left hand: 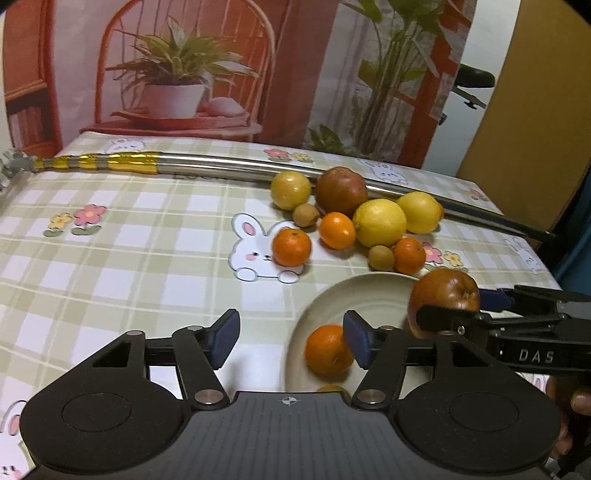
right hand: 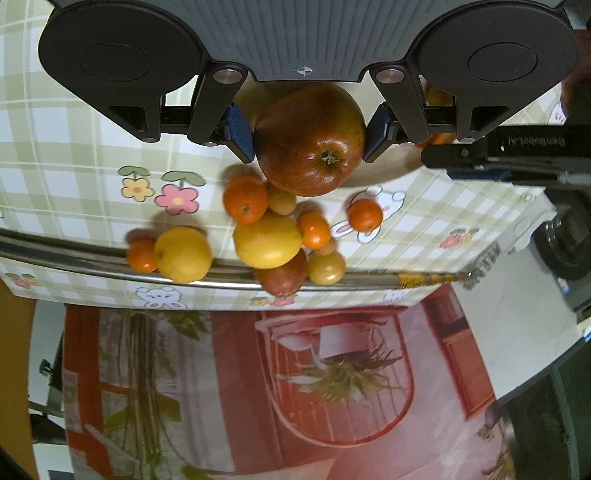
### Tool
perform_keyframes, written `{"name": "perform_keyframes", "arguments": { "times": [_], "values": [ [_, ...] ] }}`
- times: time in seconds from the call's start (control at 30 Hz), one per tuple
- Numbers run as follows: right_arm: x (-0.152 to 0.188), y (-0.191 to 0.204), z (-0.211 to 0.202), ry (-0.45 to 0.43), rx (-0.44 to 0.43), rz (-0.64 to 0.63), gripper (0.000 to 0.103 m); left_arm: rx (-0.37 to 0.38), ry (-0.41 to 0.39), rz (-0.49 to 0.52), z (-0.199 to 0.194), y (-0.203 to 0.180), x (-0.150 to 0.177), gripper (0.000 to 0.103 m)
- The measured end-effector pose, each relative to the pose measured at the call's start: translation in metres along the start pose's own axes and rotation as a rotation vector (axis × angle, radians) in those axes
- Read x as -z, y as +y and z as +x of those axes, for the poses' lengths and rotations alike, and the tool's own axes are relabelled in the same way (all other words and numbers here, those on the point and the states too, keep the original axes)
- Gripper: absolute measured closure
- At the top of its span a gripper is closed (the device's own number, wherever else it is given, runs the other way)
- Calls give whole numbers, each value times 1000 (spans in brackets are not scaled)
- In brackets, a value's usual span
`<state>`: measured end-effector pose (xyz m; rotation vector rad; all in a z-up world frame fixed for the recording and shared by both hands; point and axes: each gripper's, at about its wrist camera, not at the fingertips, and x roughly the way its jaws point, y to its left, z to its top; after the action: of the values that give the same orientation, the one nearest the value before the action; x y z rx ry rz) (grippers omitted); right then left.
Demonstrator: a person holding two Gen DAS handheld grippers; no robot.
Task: Organize fruits
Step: 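Open the left gripper over the plate while the right gripper carries the red apple toward it, then lower the red apple onto the plate and open the right gripper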
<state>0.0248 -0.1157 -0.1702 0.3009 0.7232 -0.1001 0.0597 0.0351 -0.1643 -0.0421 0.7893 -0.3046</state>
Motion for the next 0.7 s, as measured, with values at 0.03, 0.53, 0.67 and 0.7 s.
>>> {"name": "perform_keyframes", "arguments": {
  "times": [0.03, 0.53, 0.67, 0.7],
  "values": [
    [1, 1, 1, 4, 2, -2, 44, -21, 7, -1, 0, 0, -1, 28],
    [8, -1, 8, 42, 17, 18, 43, 8, 29, -83, -5, 12, -6, 6],
    [8, -2, 8, 46, 18, 23, 43, -42, 16, -87, -7, 15, -6, 6],
    [7, -2, 8, 49, 18, 29, 43, -53, 16, -89, -8, 15, -7, 6]
  ]
}}
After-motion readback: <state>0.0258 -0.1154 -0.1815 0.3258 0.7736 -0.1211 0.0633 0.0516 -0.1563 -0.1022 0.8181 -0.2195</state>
